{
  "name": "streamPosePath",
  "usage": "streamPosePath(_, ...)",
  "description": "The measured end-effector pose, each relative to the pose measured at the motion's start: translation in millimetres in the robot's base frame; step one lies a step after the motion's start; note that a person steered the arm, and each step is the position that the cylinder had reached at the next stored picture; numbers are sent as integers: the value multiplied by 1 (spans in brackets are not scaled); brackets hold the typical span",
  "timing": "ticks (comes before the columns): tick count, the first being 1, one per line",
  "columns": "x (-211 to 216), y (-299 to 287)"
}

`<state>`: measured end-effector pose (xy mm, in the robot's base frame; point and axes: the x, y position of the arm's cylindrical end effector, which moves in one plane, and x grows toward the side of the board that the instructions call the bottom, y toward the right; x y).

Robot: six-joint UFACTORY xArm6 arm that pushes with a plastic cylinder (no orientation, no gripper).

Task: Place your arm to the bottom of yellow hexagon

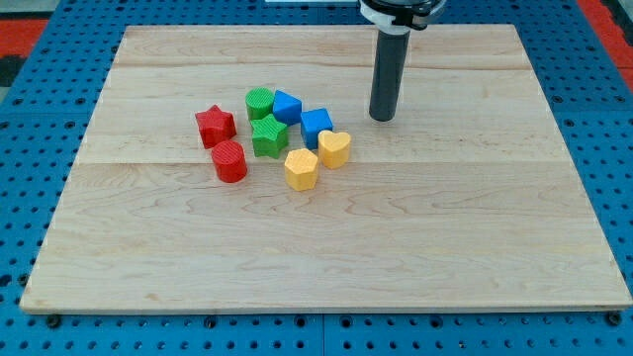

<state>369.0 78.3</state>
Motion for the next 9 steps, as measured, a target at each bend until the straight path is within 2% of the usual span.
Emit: streamPosePath(9,13,19)
